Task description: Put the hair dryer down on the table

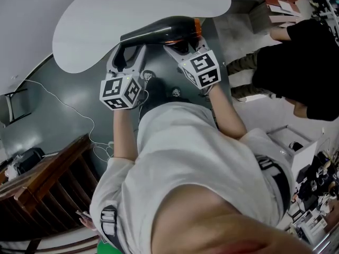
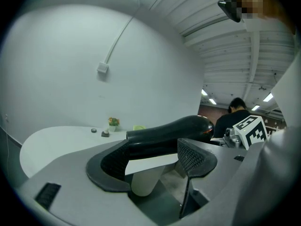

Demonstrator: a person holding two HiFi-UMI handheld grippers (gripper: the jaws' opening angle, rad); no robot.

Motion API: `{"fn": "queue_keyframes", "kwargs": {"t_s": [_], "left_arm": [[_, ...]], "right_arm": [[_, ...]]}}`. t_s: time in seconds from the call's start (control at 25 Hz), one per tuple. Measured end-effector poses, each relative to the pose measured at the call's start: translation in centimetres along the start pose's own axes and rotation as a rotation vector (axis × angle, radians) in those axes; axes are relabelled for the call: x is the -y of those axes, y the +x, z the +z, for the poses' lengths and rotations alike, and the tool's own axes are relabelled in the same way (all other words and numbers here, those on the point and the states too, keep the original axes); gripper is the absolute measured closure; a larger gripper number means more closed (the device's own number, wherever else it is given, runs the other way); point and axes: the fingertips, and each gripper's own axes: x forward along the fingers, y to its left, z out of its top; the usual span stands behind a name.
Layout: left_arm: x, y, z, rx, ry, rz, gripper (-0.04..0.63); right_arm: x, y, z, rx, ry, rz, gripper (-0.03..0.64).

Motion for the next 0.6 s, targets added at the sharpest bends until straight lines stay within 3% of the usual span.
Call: {"fn": "queue_keyframes", "kwargs": {"t_s": [0.24, 0.6], "left_arm": [[-1.9, 2.6, 0.3, 0.014, -0.042, -0.002, 0.265], [-10.0, 4.3, 2.3, 0.034, -0.099, 0.056, 0.266]], "right_arm": [[1.8, 2.5, 0.8, -0.031, -0.034, 0.003, 0.331], [1.0, 10.8, 4.5, -0.061, -0.094, 0.063, 0.331]]}}
